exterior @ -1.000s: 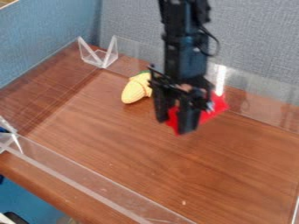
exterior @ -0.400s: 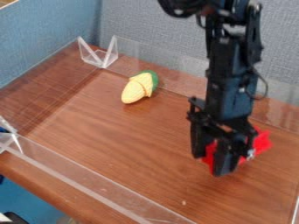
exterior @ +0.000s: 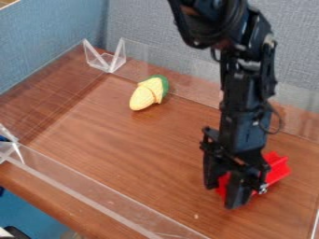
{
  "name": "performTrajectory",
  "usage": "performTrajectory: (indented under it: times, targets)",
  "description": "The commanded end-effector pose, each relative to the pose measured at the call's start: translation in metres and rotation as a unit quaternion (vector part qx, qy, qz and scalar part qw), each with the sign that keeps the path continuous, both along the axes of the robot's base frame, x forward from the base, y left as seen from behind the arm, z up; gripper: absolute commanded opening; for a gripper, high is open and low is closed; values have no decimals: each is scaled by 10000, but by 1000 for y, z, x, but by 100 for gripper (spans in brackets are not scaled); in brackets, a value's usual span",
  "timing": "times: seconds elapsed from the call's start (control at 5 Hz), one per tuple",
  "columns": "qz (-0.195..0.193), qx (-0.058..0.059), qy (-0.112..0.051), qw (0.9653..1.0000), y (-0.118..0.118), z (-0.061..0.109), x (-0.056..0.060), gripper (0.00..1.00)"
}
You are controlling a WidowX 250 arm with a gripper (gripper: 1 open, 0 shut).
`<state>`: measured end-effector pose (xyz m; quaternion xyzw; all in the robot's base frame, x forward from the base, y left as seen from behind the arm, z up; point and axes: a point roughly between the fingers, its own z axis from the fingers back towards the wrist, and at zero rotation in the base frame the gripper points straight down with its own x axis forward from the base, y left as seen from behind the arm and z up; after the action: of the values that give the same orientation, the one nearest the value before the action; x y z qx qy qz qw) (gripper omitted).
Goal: Put the red object to the right side of the table
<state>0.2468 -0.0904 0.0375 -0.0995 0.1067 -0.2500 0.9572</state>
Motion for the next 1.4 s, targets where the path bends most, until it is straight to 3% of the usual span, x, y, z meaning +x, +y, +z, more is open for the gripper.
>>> performTrajectory:
  times: [0.0,0.2,0.6,1.2]
  targets:
    - [158,-39,-166,9997,6,3,5,0]
    - [284,-44,-184,9994,10,2,4,100]
    - [429,-27,-368,9984,16,9,7,100]
    - [483,-28,-540,9974,19,4,20,100]
